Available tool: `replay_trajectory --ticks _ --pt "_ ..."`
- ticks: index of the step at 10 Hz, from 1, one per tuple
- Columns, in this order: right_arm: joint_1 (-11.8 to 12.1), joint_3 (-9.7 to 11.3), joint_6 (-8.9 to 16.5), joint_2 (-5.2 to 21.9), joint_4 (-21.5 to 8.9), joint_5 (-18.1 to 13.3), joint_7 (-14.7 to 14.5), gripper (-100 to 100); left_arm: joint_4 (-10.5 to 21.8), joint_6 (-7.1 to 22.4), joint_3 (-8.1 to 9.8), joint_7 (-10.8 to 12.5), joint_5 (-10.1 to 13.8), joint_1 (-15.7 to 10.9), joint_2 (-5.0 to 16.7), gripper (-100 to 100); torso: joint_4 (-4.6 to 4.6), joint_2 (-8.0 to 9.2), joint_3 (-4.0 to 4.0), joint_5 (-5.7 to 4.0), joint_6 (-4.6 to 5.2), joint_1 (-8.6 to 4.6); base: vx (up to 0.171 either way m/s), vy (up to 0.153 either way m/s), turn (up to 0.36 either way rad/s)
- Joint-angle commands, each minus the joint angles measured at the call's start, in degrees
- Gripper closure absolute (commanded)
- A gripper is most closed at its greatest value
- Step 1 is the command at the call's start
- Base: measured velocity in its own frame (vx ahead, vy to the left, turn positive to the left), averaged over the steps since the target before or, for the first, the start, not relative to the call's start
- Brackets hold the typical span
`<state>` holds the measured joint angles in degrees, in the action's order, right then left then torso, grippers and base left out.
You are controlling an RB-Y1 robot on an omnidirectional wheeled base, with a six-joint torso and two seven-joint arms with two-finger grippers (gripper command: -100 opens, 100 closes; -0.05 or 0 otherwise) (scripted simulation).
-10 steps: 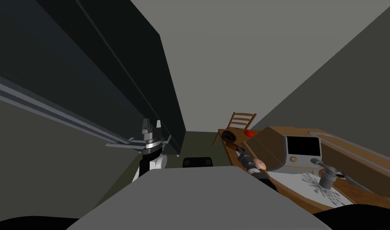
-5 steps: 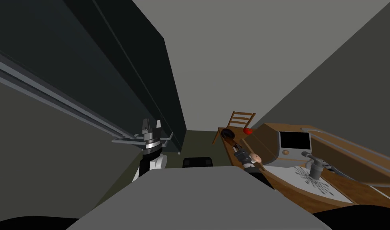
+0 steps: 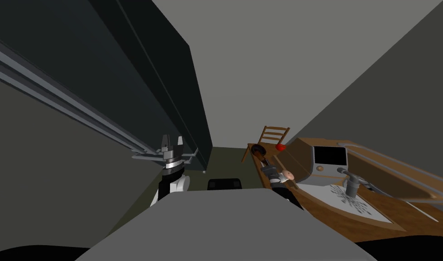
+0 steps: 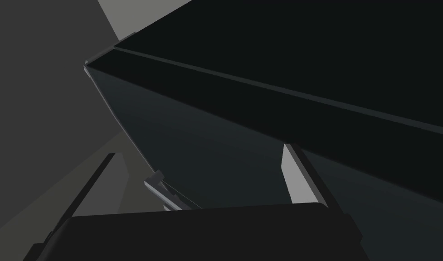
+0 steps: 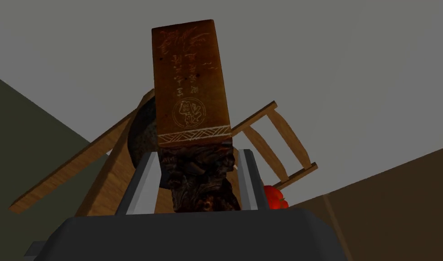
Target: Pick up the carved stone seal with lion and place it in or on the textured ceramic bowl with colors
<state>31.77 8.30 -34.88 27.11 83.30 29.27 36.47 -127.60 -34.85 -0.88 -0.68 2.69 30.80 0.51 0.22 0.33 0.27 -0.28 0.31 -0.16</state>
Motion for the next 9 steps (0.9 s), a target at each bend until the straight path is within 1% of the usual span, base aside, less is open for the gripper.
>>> replay_trajectory --ticks 1,2,3,4,5,6,7,8,9 --pt "-1.2 0.8 -0.8 -0.2 -1.0 2.5 2.9 100 0.0 0.0 0.0 0.0 0.0 0.0 0.0 0 0.0 0.0 0.0 0.0 0.0 0.0 -0.062 0.009 0.023" --pt "-1.2 0.8 -0.8 -0.2 -1.0 2.5 3.2 100 0.0 0.0 0.0 0.0 0.0 0.0 0.0 0 -0.02 -0.02 -0.02 0.01 0.04 -0.02 -0.026 0.004 -0.004" --pt "-3.8 2.2 -1.7 -0.6 -2.6 5.1 5.6 100 0.0 0.0 0.0 0.0 0.0 0.0 0.0 0 -0.03 -0.11 -0.06 0.03 0.04 -0.04 -0.045 0.003 0.005" --pt "-3.8 2.2 -1.7 -0.6 -2.6 5.5 6.6 100 0.0 0.0 0.0 0.0 0.0 0.0 0.0 0 -0.04 -0.13 -0.08 0.02 -0.03 -0.03 -0.041 0.003 0.023" --pt "-6.5 3.7 -2.4 -0.9 -4.2 7.8 8.6 100 0.0 0.0 0.0 0.0 0.0 0.0 0.0 0 -0.05 -0.14 -0.08 0.04 0.0 -0.02 -0.047 0.007 0.011" --pt "-6.5 3.7 -2.4 -0.9 -4.2 8.4 9.9 100 0.0 0.0 0.0 0.0 0.0 0.0 0.0 0 -0.04 -0.15 -0.09 0.04 -0.05 0.0 -0.038 0.008 0.017" --pt "-9.0 5.2 -3.2 -1.2 -5.9 10.7 12.0 100 0.0 0.0 0.0 0.0 0.0 0.0 0.0 0 -0.06 -0.15 -0.1 0.05 -0.02 0.01 -0.041 0.002 0.0" --pt "-9.0 5.2 -3.2 -1.2 -5.9 11.1 13.2 100 0.0 0.0 0.0 0.0 0.0 0.0 0.0 0 -0.05 -0.17 -0.1 0.05 -0.07 0.0 -0.028 0.001 0.013" --pt "-11.6 6.7 -3.8 -1.4 -7.6 13.4 15.1 100 0.0 0.0 0.0 0.0 0.0 0.0 0.0 0 -0.06 -0.19 -0.12 0.06 -0.05 0.01 -0.026 0.0 -0.001"
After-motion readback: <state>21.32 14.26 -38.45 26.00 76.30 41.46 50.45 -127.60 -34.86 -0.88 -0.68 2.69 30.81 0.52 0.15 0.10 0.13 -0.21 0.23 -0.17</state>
